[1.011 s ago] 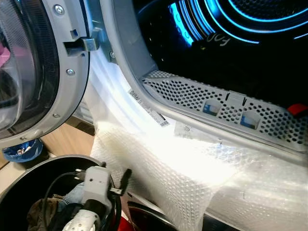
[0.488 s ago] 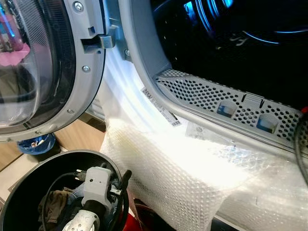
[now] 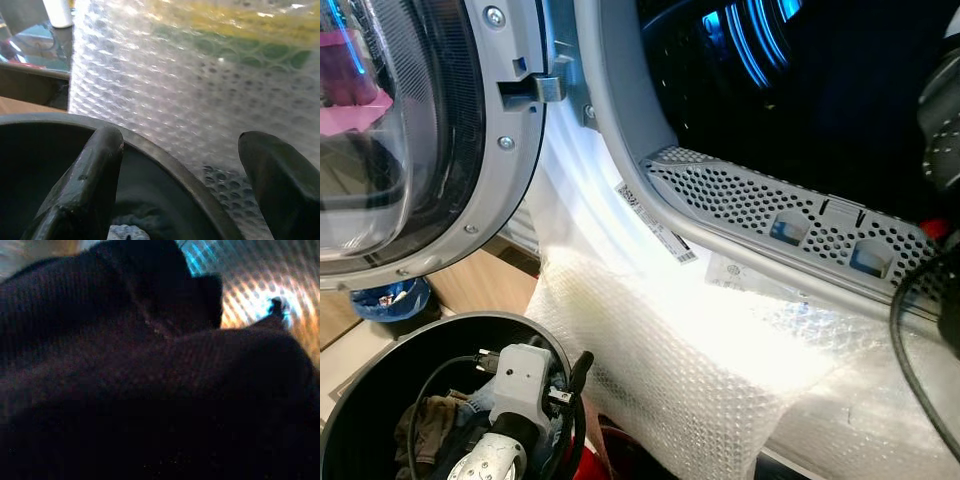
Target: Clothes washing
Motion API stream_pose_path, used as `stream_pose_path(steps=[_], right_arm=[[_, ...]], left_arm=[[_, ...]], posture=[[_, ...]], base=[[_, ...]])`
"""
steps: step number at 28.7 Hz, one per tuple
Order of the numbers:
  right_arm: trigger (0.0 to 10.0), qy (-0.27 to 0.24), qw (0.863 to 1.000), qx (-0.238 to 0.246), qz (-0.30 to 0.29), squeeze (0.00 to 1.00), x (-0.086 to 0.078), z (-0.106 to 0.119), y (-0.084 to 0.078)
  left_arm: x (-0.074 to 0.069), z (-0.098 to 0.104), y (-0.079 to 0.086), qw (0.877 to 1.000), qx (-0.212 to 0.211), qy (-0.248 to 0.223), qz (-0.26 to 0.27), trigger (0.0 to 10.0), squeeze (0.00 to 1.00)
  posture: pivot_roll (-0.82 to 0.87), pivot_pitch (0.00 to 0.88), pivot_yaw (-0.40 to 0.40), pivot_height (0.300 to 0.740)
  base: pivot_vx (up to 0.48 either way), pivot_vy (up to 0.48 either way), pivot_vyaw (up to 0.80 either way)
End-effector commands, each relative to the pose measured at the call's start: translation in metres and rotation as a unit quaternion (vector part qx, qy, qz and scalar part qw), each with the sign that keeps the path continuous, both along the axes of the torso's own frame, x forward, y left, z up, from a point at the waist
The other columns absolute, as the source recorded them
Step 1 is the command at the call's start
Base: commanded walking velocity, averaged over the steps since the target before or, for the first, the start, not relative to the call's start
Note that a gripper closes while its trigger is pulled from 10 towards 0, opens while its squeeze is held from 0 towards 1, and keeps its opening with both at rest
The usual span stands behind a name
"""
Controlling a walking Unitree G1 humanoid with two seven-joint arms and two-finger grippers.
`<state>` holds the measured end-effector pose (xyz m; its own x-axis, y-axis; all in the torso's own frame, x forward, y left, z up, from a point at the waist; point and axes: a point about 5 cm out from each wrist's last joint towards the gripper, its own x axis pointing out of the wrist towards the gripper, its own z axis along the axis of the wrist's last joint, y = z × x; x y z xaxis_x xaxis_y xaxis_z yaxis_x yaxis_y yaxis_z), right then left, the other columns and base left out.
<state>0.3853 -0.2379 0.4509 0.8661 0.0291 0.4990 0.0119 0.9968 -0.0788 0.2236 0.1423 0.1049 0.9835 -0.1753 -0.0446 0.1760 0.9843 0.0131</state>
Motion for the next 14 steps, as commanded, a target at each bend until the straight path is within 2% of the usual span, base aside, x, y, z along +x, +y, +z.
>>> stream_pose_path(steps=[1,2,4,6,7,8,9,11,14], right_arm=[[10.0,-0.044,0.997,-0.058,-0.01,0.0,-0.016,0.026,-0.001],[10.0,-0.045,0.993,-0.106,-0.028,0.0,-0.022,0.03,-0.006],[10.0,-0.044,0.992,-0.115,-0.03,0.0,-0.023,0.03,-0.007],[10.0,-0.024,0.995,-0.078,-0.049,0.0,-0.03,0.028,-0.027],[10.0,-0.024,0.995,-0.078,-0.049,0.0,-0.03,0.028,-0.027],[10.0,-0.012,0.998,0.025,0.05,0.0,-0.035,0.029,-0.021],[10.0,-0.009,0.995,0.051,0.089,0.0,-0.039,0.029,-0.017],[10.0,0.017,0.989,0.049,0.14,0.0,-0.046,0.02,-0.007],[10.0,0.051,0.982,0.033,0.18,0.0,-0.05,0.003,0.005]], left_arm=[[-0.002,-0.008,-0.004,1.0,-0.005,0.019,-0.007,10.0,0.0],[-0.002,-0.009,-0.006,1.0,-0.007,0.02,-0.008,10.0,0.0],[-0.002,-0.009,-0.006,1.0,-0.008,0.02,-0.008,10.0,0.0],[0.0,-0.01,-0.008,1.0,-0.009,0.021,-0.01,10.0,0.0],[0.0,-0.01,-0.008,1.0,-0.009,0.021,-0.01,10.0,0.0],[0.0,-0.011,-0.007,1.0,-0.01,0.022,-0.009,10.0,0.0],[0.0,-0.011,-0.006,1.0,-0.01,0.022,-0.009,10.0,0.0],[0.001,-0.011,-0.007,1.0,-0.01,0.022,-0.01,10.0,0.0],[0.002,-0.012,-0.006,1.0,-0.01,0.023,-0.009,10.0,0.0]], posture=[[0.02,0.103,-0.014,0.74],[0.01,0.103,-0.017,0.74],[0.01,0.103,-0.017,0.74],[0.0,0.1,-0.023,0.74],[0.0,0.1,-0.023,0.74],[-0.01,0.099,-0.027,0.74],[-0.01,0.099,-0.027,0.74],[-0.01,0.094,-0.031,0.74],[-0.02,0.094,-0.032,0.74]], base=[[0.0,0.0,0.0],[0.0,0.0,0.0],[0.0,0.0,0.0],[0.0,0.0,0.0],[0.0,0.0,0.0],[0.0,0.0,0.0],[0.0,0.0,0.0],[0.0,0.0,0.0],[0.0,0.0,0.0]])
